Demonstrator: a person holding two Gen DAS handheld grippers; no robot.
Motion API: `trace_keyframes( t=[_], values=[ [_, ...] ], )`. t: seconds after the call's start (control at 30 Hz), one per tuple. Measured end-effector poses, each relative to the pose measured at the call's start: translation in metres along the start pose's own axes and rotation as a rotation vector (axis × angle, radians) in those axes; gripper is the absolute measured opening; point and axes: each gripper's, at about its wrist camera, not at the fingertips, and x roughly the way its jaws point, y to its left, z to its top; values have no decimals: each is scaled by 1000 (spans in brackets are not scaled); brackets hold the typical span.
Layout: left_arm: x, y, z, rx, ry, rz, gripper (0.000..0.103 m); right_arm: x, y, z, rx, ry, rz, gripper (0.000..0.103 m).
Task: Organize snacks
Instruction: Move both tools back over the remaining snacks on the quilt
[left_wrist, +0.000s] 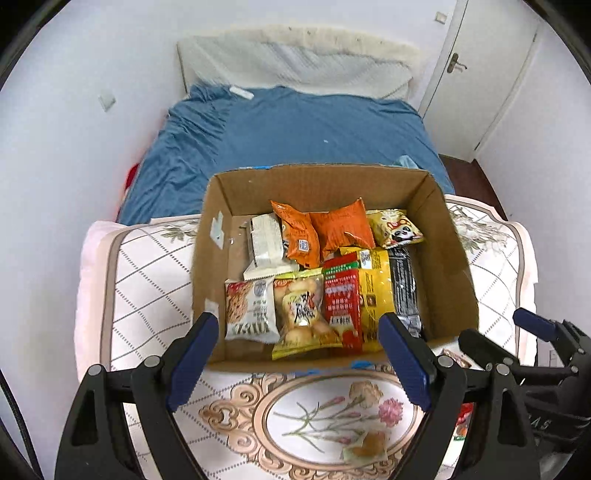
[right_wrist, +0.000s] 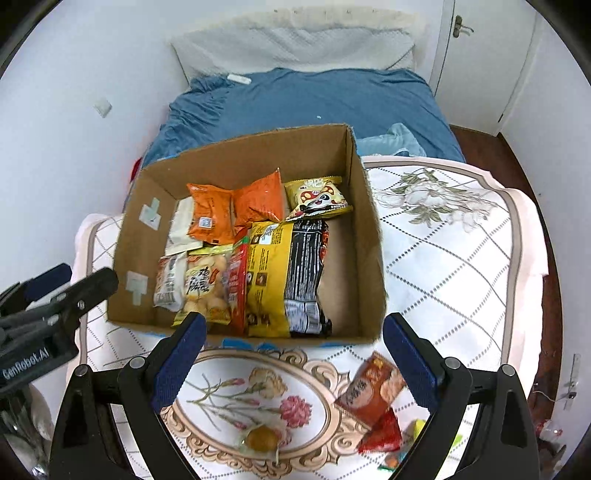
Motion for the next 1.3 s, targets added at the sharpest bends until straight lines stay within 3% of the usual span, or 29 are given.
trace_keyframes(
  t=[0.33, 0.63, 0.77, 0.9, 0.93, 0.97, 1.13, 1.3],
  values=[
    [-53, -12, -47, 11, -111, 33, 88, -67, 10, -44, -44, -148, -30, 98],
    [-80, -14, -81, -17, -144, 20, 88, -91, 2, -80, -11, -144, 43, 98],
    [-73, -20, -99, -28, -100, 4, 88, -82, -27, -101, 72, -94, 82, 98],
    [-49, -36, -115, -24, -29, -34, 88, -62, -75, -127, 197, -26, 55, 98],
    [-41, -41, -119, -17, -6, -35, 88, -55, -89, -134, 231, -4, 45, 98],
    [-32, -47, -122, 2, 10, 18, 88, -49, -101, -140, 258, 12, 34, 98],
    [18, -76, -134, 56, 122, 12, 88, -8, -157, -170, 386, 118, -23, 98],
    [58, -104, -139, 123, 187, 11, 88, 30, -185, -188, 458, 198, -51, 98]
  ],
)
